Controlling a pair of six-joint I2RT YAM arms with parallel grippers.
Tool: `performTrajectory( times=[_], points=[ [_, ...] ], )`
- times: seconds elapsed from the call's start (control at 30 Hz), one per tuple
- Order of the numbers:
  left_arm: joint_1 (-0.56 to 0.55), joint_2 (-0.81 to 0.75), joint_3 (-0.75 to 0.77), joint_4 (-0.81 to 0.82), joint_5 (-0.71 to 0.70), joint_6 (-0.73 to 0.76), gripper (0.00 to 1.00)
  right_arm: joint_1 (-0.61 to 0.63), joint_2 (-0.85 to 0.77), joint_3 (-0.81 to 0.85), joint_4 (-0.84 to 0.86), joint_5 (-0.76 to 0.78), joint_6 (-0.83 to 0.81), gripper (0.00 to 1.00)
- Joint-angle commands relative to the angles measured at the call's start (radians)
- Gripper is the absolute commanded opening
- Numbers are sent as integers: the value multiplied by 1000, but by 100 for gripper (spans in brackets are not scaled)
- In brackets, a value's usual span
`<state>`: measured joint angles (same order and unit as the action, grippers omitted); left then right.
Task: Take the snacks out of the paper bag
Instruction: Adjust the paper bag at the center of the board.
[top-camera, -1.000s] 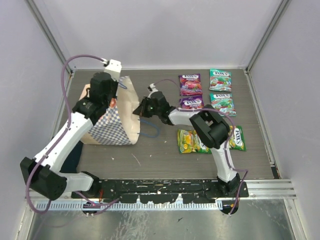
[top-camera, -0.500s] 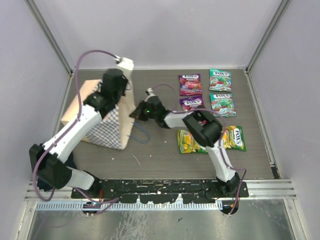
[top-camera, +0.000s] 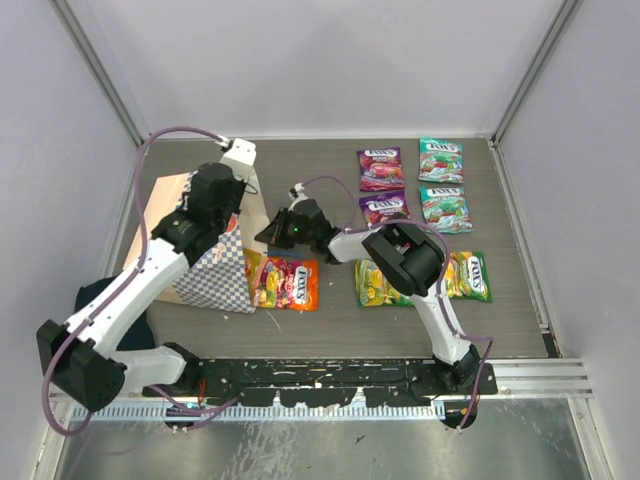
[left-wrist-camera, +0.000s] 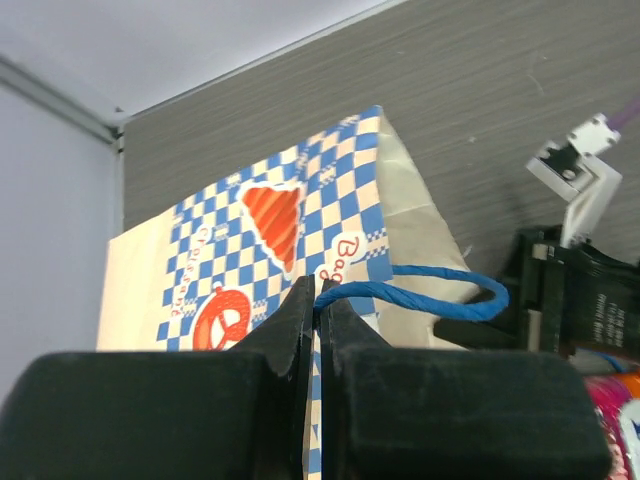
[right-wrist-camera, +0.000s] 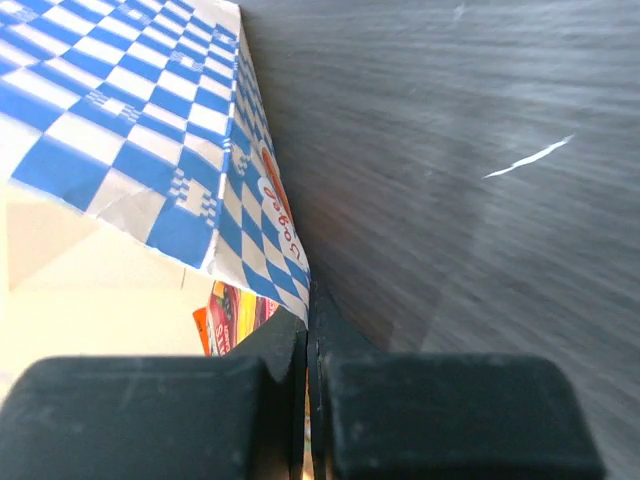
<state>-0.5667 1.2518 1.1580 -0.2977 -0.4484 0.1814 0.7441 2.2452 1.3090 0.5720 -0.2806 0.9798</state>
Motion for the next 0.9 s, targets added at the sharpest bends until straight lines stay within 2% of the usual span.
performTrajectory(
  times=[0.0,0.2,0.4,0.53,0.6,0.63,0.67,0.7,0.73,0.77,0.87],
  points=[
    [47,-82,-10,52,60,-2,0,-14,-38,-30,86,21,38,1],
    [87,71,52,104,166,3,0,-23,-88,-70,106,128,83,1],
    [168,177,126,171,235,98,0,-22,-116,-90,131,307,149,1],
    [261,227,167,200,255,86,0,-8,-67,51,49,329,109,1],
    [290,253,190,192,239,82,0,-3,-32,165,-41,276,53,3],
    [294,262,193,193,217,86,0,-4,-16,223,-102,233,17,13],
    [294,267,193,197,198,92,0,-4,-8,275,-178,199,-21,29],
    [296,268,189,200,181,95,0,-5,-14,295,-237,189,-62,45],
    [296,269,183,206,167,96,0,-5,-40,278,-268,193,-106,54],
    [297,267,174,215,155,95,0,-8,-83,226,-276,211,-126,62],
    [300,265,152,230,128,92,0,-33,-248,30,-287,263,-161,71]
  ],
)
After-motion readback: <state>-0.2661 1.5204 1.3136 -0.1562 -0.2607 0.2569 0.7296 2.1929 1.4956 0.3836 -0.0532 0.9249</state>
